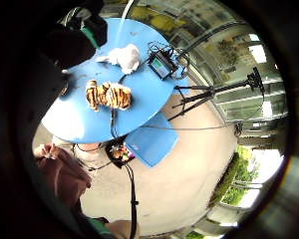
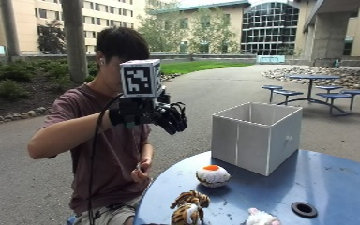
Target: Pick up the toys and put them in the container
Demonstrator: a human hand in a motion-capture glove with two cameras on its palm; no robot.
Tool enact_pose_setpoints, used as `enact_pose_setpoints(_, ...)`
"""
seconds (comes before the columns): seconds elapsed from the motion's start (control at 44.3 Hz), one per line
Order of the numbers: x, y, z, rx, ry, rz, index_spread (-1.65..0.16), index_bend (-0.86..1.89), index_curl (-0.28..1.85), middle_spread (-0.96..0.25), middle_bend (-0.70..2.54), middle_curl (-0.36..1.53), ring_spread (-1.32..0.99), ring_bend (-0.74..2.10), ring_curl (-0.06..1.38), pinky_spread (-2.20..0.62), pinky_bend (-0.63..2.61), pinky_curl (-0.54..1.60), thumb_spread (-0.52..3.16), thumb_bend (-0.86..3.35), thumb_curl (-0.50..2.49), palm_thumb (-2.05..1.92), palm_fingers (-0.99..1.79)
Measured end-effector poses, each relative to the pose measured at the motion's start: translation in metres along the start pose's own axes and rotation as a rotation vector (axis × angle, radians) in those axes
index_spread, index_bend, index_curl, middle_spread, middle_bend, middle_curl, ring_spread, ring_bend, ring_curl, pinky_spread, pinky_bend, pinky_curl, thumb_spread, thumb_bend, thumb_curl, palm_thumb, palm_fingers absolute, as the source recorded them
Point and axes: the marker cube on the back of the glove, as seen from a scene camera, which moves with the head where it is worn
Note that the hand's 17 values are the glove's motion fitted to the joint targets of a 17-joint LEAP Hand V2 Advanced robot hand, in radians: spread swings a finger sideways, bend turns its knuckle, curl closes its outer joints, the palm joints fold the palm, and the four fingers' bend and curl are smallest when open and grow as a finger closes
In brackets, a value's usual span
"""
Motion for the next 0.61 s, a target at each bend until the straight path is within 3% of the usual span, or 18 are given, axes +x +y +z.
enact_pose_setpoints(0.203, 0.005, -0.029, -0.016, -0.082, 0.088, 0.036, -0.15, 0.13, 0.09, -0.19, 0.33, 0.12, -0.19, 0.52, 0.16, -0.06, 0.46, 0.18, 1.01, 0.20, 0.09, 0.20, 0.51)
enact_pose_setpoints(0.271, 0.011, -0.040, -0.015, -0.141, 0.102, 0.061, -0.18, 0.00, 0.06, -0.21, 0.45, 0.17, -0.20, 0.48, 0.16, -0.06, 0.53, 0.22, 1.13, 0.19, 0.11, 0.17, 0.35)
enact_pose_setpoints(0.452, 0.031, -0.058, 0.014, -0.261, 0.082, 0.081, -0.20, -0.03, 0.01, -0.24, 0.76, 0.30, -0.15, 0.38, 0.15, -0.03, 0.66, 0.28, 1.27, 0.15, 0.15, 0.12, 0.05)
enact_pose_setpoints(0.474, 0.034, -0.060, 0.021, -0.277, 0.084, 0.084, -0.20, 0.09, 0.04, -0.19, 0.35, 0.18, -0.14, 0.47, 0.18, -0.03, 0.78, 0.32, 1.27, 0.14, 0.16, 0.12, -0.15)
enact_pose_setpoints(0.61, 0.056, -0.069, 0.094, -0.382, 0.159, 0.109, -0.21, 0.06, 0.06, -0.13, 0.18, 0.18, -0.09, 0.44, 0.17, 0.00, 0.85, 0.33, 1.28, 0.13, 0.19, 0.14, -0.24)
